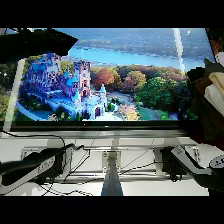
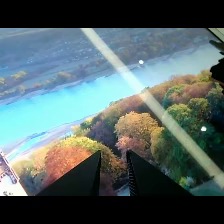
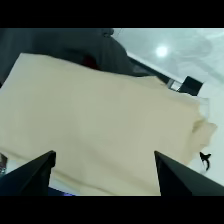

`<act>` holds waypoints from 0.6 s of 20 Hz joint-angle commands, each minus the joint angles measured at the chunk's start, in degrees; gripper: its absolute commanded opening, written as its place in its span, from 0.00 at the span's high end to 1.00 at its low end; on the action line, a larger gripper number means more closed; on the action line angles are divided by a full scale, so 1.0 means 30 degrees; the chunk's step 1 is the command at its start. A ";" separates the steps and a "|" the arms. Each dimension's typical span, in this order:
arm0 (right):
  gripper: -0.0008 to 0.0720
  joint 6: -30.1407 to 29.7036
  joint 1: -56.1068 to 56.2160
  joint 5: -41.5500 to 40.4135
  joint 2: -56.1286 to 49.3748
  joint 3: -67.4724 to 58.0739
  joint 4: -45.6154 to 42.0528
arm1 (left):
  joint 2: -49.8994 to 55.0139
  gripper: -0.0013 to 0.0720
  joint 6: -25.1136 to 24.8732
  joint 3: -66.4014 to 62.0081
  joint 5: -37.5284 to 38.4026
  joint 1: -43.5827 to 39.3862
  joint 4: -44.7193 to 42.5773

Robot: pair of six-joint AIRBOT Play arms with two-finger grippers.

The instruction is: Fold the clothes and pants, and hang the long-sleeved shirts on hangers.

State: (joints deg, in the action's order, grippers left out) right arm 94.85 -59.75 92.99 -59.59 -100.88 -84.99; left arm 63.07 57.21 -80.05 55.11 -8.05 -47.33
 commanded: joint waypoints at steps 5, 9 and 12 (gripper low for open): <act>0.58 -0.2892 0.5377 -0.0495 -0.0153 -0.0007 0.9850 | -0.0015 0.74 0.0000 0.0007 0.0000 0.0022 -0.0007; 0.83 -0.2994 1.3675 -0.1202 -0.0160 0.0000 0.5326 | -0.0015 0.74 0.0000 0.0007 0.0000 0.0022 -0.0007; 0.94 -0.2484 1.8076 -0.3038 -0.0153 -0.0007 0.0248 | -0.0015 0.74 0.0000 0.0007 0.0000 0.0022 -0.0007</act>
State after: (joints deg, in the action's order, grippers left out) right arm 86.54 -18.37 88.40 -60.05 -100.88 -71.42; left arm 63.07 57.21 -80.05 55.11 -8.05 -47.35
